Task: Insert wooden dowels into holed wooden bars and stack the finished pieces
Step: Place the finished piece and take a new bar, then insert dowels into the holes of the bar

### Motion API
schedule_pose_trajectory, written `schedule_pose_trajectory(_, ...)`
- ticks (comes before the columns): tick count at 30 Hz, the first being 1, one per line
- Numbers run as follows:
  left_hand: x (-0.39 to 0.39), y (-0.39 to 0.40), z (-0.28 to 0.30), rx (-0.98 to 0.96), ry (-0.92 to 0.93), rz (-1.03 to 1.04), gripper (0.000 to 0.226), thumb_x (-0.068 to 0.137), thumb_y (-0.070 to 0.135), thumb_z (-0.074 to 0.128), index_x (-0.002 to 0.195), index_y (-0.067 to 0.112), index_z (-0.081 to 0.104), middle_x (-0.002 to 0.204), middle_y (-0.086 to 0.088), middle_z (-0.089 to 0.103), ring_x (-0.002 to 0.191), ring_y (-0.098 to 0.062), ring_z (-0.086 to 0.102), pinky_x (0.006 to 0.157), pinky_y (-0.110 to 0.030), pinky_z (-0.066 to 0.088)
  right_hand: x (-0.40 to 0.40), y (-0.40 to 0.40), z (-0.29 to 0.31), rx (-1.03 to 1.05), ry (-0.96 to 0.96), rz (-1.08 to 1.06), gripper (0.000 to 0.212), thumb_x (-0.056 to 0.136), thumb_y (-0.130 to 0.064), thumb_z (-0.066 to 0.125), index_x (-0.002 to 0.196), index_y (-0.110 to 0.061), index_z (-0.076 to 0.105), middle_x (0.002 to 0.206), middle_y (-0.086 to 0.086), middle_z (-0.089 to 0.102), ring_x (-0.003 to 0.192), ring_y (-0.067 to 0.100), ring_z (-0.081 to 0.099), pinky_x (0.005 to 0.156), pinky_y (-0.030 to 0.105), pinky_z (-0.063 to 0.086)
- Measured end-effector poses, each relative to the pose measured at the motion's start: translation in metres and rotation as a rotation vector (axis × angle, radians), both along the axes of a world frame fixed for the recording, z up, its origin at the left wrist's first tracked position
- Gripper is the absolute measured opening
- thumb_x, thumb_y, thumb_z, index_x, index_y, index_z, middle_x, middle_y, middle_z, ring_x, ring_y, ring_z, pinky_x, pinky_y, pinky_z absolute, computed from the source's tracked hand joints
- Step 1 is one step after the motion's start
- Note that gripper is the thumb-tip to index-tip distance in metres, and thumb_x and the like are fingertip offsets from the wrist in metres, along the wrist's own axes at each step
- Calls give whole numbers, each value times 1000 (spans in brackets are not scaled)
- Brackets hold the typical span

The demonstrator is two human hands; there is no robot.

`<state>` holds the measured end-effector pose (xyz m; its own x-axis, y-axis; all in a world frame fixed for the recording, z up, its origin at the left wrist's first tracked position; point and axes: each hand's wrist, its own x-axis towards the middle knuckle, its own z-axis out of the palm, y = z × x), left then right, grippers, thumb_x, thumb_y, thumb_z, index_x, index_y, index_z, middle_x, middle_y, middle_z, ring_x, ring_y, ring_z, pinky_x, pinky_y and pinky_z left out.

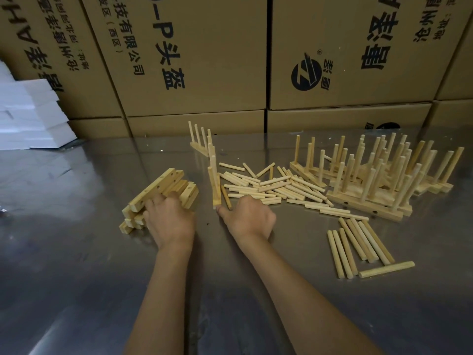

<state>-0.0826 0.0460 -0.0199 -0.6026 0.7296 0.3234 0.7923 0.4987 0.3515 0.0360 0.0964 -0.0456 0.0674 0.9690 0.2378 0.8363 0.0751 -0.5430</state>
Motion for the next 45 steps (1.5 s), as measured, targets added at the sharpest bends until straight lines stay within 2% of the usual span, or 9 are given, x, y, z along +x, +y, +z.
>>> schedule_pose_trajectory(4, 1, 0, 3, 50, -60, 25, 31, 90, 11, 61, 119, 0, 64, 126, -26, 52, 117, -43, 43, 100, -46, 33, -1, 1, -1, -1, -1, -11, 52, 79, -74, 57, 73, -22, 55, 80, -2, 65, 83, 21, 63, 63, 30, 31)
schedule_pose_trajectory(10, 13, -5, 18, 478, -284, 9, 42, 91, 7, 59, 132, 6, 53, 128, -17, 41, 120, -35, 41, 102, -44, 37, 16, -8, 0, -112, 167, 154, 52, 81, -68, 56, 61, -21, 55, 63, -10, 60, 68, 14, 57, 62, 30, 31)
schedule_pose_trajectory(15, 36, -5, 23, 757, -382, -243, 36, 87, 13, 61, 119, 16, 44, 110, -2, 53, 104, -27, 54, 88, -47, 48, 46, -27, 4, -274, 395, 395, 32, 90, -35, 64, 62, -22, 57, 55, -12, 54, 56, 6, 53, 48, 15, 39)
schedule_pose_trajectory(19, 61, -4, 18, 671, -525, -458, 34, 86, 20, 60, 111, 30, 39, 90, 1, 67, 79, -22, 64, 68, -43, 50, 84, -43, 12, -209, 423, 508, 14, 91, -11, 60, 82, -19, 68, 79, -7, 65, 77, 7, 59, 73, 22, 46)
schedule_pose_trajectory(22, 77, -3, 10, 516, -614, -557, 32, 84, 22, 57, 111, 35, 45, 77, 8, 66, 64, -13, 61, 58, -30, 46, 129, -44, 14, 23, 172, 359, 12, 89, -11, 60, 93, -20, 67, 97, -5, 64, 97, 13, 56, 89, 31, 46)
schedule_pose_trajectory(27, 86, -1, 5, 143, -1327, -742, 35, 83, 28, 47, 101, 22, 76, 56, -5, 54, 44, -15, 46, 41, -23, 37, 174, -30, 16, 151, -129, 47, 32, 92, -17, 53, 122, -24, 61, 124, -6, 60, 120, 18, 44, 94, 38, 28)
schedule_pose_trajectory(30, 88, 0, 3, 68, -1398, -653, 42, 99, 40, 39, 101, 24, 78, 57, -3, 52, 43, -13, 43, 40, -23, 36, 171, -20, 11, 114, -246, 51, 36, 93, -19, 51, 127, -26, 61, 128, -6, 62, 123, 19, 45, 97, 39, 27)
schedule_pose_trajectory(39, 87, -1, 7, 170, -1405, -606, 29, 98, 37, 58, 102, 15, 76, 70, -2, 65, 53, -12, 57, 46, -25, 46, 161, -13, 2, 120, -126, 109, 18, 87, -10, 59, 91, -23, 71, 104, -5, 63, 112, 19, 52, 94, 35, 35)
schedule_pose_trajectory(45, 89, -4, 9, 163, -1386, -671, 22, 99, 27, 58, 112, 9, 60, 94, -14, 76, 59, -18, 63, 45, -26, 44, 169, -13, 2, 158, -205, -10, 26, 90, -23, 57, 115, -24, 66, 121, -6, 58, 119, 18, 45, 97, 38, 30)
